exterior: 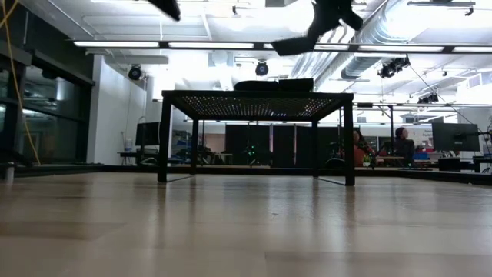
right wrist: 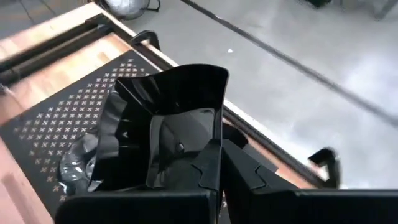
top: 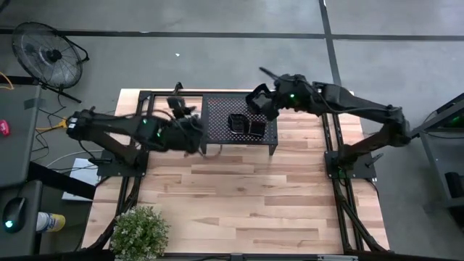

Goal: Pick & Place Mini shaped plates
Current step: Stack the black distorted square plate on top of the other black distorted square plates on the shelf

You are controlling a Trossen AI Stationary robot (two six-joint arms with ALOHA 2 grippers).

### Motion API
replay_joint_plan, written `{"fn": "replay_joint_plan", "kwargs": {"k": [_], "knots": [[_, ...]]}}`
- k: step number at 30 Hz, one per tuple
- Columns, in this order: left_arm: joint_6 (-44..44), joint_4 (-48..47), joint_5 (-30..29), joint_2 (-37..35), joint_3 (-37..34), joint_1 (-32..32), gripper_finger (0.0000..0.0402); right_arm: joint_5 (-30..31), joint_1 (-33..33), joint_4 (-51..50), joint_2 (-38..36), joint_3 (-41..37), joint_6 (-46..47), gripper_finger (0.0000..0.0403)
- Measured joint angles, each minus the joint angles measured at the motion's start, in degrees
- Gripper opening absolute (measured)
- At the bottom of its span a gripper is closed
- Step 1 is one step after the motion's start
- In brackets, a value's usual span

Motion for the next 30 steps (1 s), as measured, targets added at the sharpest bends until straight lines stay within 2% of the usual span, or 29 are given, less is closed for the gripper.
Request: {"fn": "replay_joint_plan", "kwargs": {"k": [2, 4, 7, 10, 14, 20, 25, 30], "knots": [[-3.6, -2.3, 5.4, -1.3, 0.0, 2.6, 0.0134, -2.3, -1.9, 3.8, -2.7, -4.6, 1.7, 0.0000], [-3.9, -0.9, 10.8, -2.9, -0.9, 5.0, 0.0134, -4.1, -3.6, 8.4, -5.1, -9.4, 4.0, 0.0000], [-0.2, 7.8, 18.6, -7.7, -6.3, 7.7, 0.0134, -7.7, -6.6, 15.1, -7.7, -15.1, 7.7, 0.0000], [3.0, 19.3, 24.7, -14.2, -15.2, 10.3, 0.0134, -10.8, -8.9, 20.4, -8.1, -18.6, 11.6, 0.0000], [1.7, 31.7, 29.0, -24.5, -27.5, 12.9, 0.0134, -12.6, -10.7, 21.4, -6.7, -19.3, 15.8, 0.0000], [-4.8, 48.7, 36.3, -40.4, -43.1, 15.2, 0.0134, -15.0, -11.8, 22.9, -4.1, -19.3, 21.0, 0.0000], [-9.8, 55.6, 39.8, -50.8, -52.7, 16.7, 0.0133, -15.5, -11.8, 22.9, -1.4, -19.3, 23.1, 0.0000], [-14.6, 58.4, 40.5, -59.5, -59.3, 17.6, 0.0133, -15.4, -11.7, 22.8, 1.4, -19.2, 25.8, 0.0000]]}}
